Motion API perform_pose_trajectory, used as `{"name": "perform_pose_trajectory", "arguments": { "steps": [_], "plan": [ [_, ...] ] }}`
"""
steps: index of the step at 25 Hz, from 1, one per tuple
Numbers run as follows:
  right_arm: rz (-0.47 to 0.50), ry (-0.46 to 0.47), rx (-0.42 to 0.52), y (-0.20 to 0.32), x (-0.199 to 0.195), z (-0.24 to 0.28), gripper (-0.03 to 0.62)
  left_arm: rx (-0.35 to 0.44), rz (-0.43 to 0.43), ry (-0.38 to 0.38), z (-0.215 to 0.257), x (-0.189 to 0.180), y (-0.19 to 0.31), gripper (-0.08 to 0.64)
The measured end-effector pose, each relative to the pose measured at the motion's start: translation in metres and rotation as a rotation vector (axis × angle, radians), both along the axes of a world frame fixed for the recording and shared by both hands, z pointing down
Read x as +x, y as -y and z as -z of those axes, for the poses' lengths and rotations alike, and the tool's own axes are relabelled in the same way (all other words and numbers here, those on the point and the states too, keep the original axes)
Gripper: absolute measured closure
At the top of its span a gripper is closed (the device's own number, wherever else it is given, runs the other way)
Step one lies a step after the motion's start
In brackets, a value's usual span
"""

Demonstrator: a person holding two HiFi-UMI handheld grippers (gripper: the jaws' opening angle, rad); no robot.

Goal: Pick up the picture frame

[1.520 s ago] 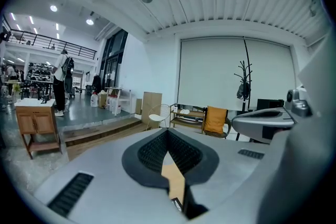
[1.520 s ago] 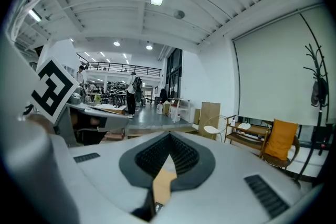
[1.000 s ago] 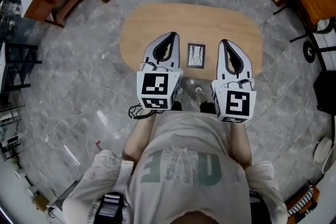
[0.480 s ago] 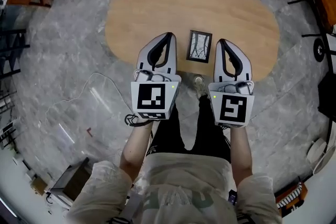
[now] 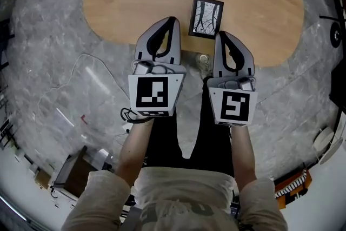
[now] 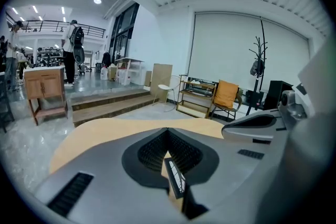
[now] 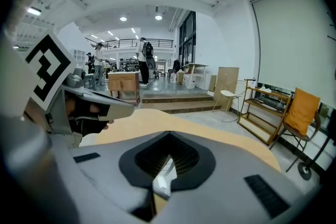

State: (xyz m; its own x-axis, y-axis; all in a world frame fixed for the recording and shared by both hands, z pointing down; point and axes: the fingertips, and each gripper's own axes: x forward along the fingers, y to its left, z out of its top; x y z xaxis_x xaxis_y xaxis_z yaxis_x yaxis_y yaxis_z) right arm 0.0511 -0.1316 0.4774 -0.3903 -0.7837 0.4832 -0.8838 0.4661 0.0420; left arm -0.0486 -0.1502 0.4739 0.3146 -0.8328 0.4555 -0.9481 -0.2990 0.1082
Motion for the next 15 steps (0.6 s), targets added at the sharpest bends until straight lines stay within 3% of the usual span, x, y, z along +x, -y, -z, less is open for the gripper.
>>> {"name": "perform_pose_trajectory", "arguments": {
  "steps": [9, 12, 15],
  "plan": [
    [-0.018, 0.014, -0.022, 0.000, -0.002, -0.014, 0.588, -0.005, -0.026, -0.016, -0.009, 0.005, -0.002, 0.551],
    [0.062, -0.107, -0.010, 0.005, -0.004, -0.028, 0.587, -0.004, -0.022, -0.023, -0.013, 0.002, -0.001, 0.551],
    [0.213, -0.222, -0.107, -0.002, -0.015, -0.066, 0.586, -0.020, -0.018, -0.017, -0.023, -0.002, -0.001, 0.551]
  ]
}}
